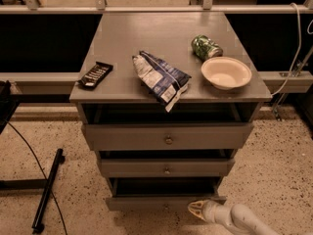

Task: Close bottom drawer

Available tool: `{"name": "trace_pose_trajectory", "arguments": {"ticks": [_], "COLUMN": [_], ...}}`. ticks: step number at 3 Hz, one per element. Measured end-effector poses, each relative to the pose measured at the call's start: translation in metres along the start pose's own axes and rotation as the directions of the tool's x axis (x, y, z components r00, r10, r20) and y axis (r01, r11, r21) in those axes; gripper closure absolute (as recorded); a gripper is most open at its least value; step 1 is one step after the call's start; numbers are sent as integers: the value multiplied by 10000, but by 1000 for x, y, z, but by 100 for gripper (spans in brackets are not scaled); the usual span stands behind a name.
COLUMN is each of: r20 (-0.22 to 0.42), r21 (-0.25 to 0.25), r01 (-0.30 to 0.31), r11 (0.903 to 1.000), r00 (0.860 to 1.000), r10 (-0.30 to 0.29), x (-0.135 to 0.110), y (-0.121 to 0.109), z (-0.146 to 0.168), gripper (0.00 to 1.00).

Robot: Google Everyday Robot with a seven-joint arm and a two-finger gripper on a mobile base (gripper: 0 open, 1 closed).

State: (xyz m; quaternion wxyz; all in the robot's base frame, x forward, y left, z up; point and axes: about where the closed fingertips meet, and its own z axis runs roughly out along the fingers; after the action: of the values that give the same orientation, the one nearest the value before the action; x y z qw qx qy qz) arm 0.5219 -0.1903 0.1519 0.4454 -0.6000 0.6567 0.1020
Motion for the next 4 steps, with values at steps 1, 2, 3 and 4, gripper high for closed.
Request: {"name": "trace_pose_trajectory", "arguments": {"ticks": [1,2,3,4], "r20": [420,1004,1121,1340], "r21": [206,567,606,698], "r01": [63,432,516,678], "r11": [9998,9975,9968,9953], "r00": [9991,9938,9920,9880], "r10": [-71,-488,-582,-767], "x": [-5,-17,-20,-25], "y": [-13,-45,-50,-56], "z": [21,57,65,76], "gripper": [100,100,100,100]}}
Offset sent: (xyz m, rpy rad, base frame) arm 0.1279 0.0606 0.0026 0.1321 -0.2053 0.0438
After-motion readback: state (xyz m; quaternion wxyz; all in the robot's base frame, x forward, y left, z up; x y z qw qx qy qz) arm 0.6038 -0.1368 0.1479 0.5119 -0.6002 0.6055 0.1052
